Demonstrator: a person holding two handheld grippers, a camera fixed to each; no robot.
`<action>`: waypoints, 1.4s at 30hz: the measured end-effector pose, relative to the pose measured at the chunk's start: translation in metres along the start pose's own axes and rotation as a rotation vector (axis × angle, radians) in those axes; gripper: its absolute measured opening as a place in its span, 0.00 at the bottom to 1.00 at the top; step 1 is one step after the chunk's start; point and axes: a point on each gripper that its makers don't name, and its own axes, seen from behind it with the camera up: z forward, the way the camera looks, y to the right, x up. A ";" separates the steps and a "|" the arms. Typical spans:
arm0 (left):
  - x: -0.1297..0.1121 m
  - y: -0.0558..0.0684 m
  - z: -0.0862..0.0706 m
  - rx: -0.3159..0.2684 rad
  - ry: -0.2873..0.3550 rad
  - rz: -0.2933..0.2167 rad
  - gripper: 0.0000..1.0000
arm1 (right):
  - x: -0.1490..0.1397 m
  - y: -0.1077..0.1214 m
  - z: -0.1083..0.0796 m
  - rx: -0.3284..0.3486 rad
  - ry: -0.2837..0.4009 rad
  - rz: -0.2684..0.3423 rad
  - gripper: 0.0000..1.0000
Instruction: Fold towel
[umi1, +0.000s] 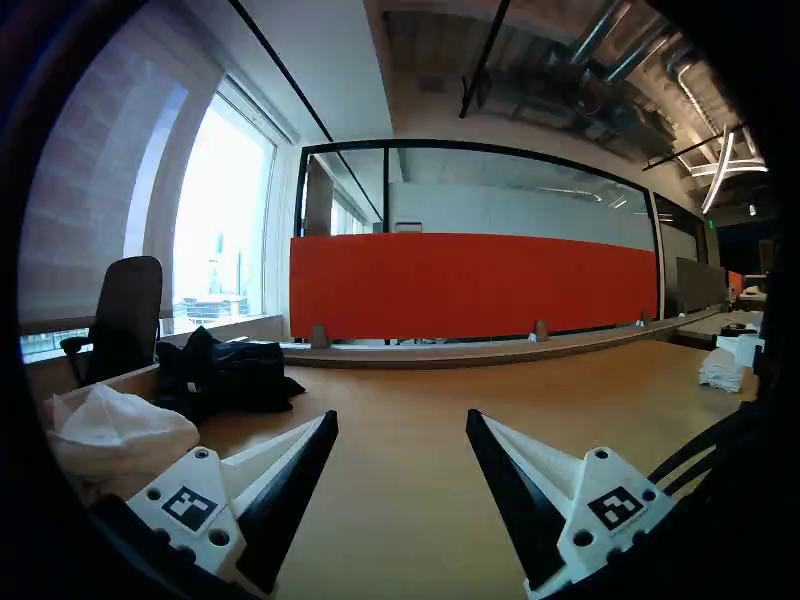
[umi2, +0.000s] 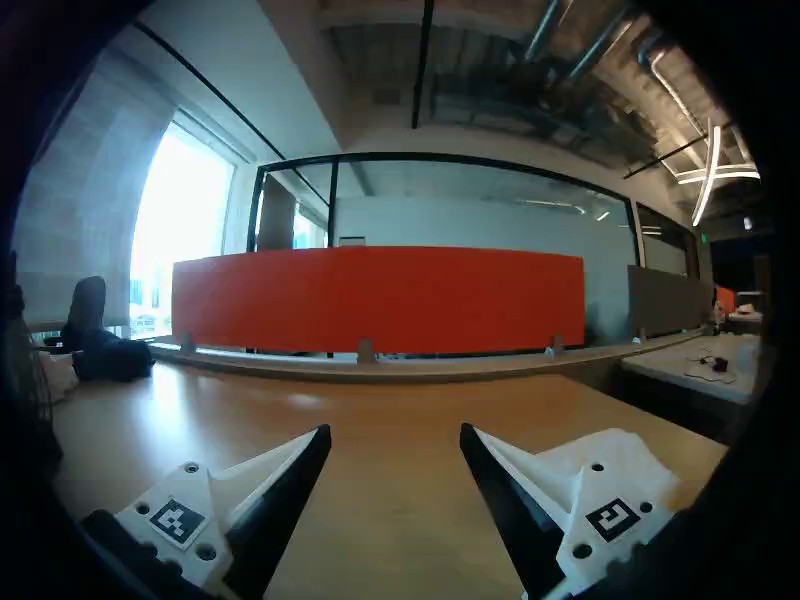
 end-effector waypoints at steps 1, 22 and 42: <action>0.000 0.000 0.000 0.000 0.000 0.000 0.95 | 0.000 0.000 0.000 0.000 0.000 0.000 1.00; 0.001 0.000 0.000 0.000 0.000 0.000 0.95 | 0.000 0.000 0.001 0.000 0.000 0.001 1.00; 0.003 -0.001 -0.001 0.000 -0.001 0.001 0.95 | -0.001 0.000 0.000 0.000 0.000 0.001 1.00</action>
